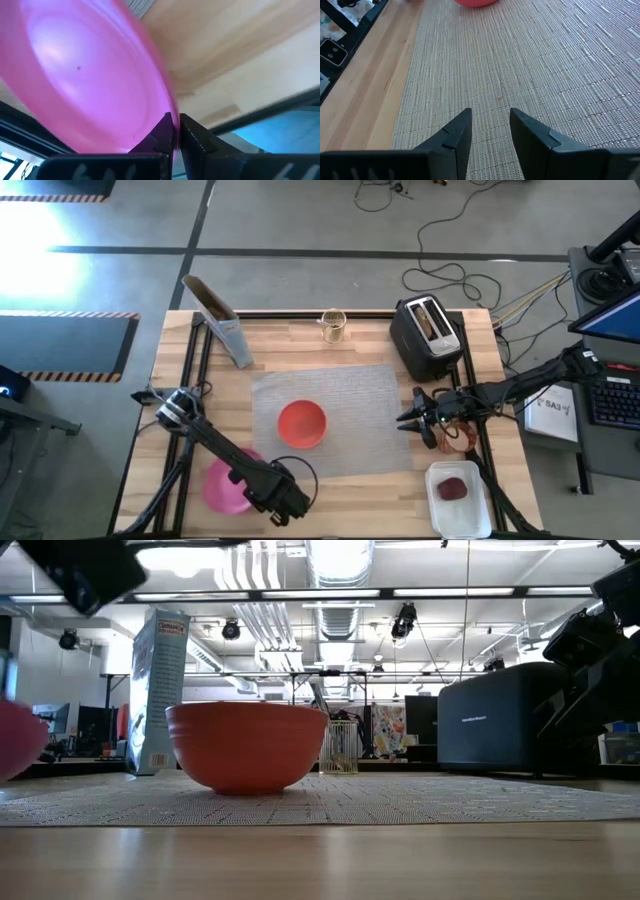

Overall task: Arrange a breakfast setting
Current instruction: Put the pink plate on the gray table mat

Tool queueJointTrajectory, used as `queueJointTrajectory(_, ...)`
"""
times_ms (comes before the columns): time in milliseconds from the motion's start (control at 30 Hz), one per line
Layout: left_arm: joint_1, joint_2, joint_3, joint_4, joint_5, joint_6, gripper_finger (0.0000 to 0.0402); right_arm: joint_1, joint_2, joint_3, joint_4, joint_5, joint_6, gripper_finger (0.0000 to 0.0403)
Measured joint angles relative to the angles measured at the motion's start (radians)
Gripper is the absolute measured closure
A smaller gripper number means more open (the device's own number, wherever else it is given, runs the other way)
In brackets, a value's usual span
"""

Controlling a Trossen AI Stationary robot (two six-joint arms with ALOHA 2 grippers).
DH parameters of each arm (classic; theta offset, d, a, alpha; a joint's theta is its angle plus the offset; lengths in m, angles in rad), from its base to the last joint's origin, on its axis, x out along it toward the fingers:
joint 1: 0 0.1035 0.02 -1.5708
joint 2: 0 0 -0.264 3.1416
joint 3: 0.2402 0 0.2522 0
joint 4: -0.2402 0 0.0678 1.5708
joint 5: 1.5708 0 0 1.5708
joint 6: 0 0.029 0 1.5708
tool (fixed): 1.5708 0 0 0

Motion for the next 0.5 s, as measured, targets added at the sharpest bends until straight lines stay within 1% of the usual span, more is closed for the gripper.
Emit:
queueJointTrajectory(367,0.039,0.000,0.231,-0.171,-0.131,0.020,0.0398,0.000,0.000,0.000,0.000,0.000,0.000,0.0280)
queueJointTrajectory(500,0.052,0.000,0.328,-0.206,-0.222,0.045,0.0398,0.000,0.000,0.000,0.000,0.000,0.000,0.0280)
